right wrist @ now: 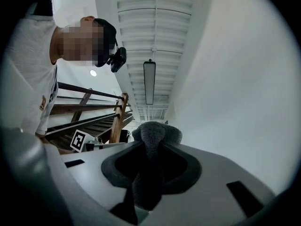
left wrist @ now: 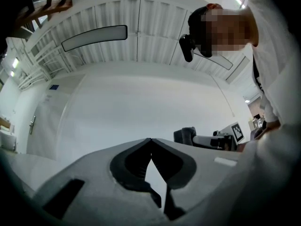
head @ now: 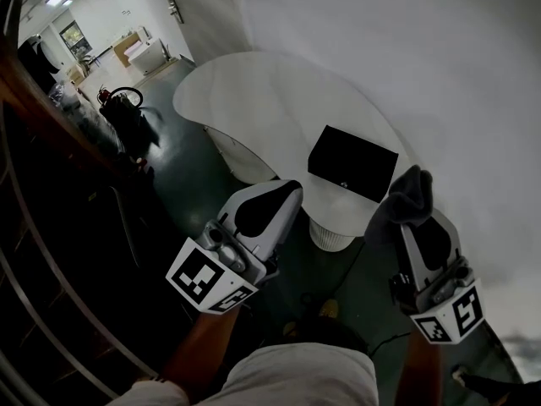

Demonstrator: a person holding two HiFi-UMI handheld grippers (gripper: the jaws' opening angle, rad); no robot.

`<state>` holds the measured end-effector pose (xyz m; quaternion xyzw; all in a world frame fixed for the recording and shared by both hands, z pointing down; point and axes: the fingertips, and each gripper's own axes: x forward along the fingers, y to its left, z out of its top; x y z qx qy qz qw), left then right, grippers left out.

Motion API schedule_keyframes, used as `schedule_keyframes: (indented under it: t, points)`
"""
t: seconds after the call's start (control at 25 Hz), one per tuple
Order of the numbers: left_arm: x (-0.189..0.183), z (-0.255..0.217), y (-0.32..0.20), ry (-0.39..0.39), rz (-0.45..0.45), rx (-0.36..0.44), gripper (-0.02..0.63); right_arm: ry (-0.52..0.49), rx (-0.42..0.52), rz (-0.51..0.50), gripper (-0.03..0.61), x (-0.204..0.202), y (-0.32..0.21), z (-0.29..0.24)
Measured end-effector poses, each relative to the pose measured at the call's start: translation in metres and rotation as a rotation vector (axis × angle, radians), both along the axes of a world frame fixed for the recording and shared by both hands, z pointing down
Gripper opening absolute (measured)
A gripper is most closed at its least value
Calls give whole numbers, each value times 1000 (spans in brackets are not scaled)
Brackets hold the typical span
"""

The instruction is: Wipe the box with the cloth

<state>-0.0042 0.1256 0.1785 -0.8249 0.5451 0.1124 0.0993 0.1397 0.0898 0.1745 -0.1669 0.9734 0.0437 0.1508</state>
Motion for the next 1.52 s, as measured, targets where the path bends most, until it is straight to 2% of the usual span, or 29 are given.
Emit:
schedule_keyframes:
  t: [0.52, 0.92, 1.2, 1.52]
  points:
    - [2, 4, -82, -47, -66, -35, 15, 9, 14, -23, 95, -4, -89, -1]
    - [6, 12, -120, -61, -102, -65, 14, 6, 1, -23, 95, -1, -133, 5]
    - [-1, 17, -150, -73, -86, -82, 15, 8, -1, 0, 95, -9, -153, 3]
    - [-36, 29, -199, -86, -17, -92, 15, 32, -9, 78, 95, -46, -180, 11]
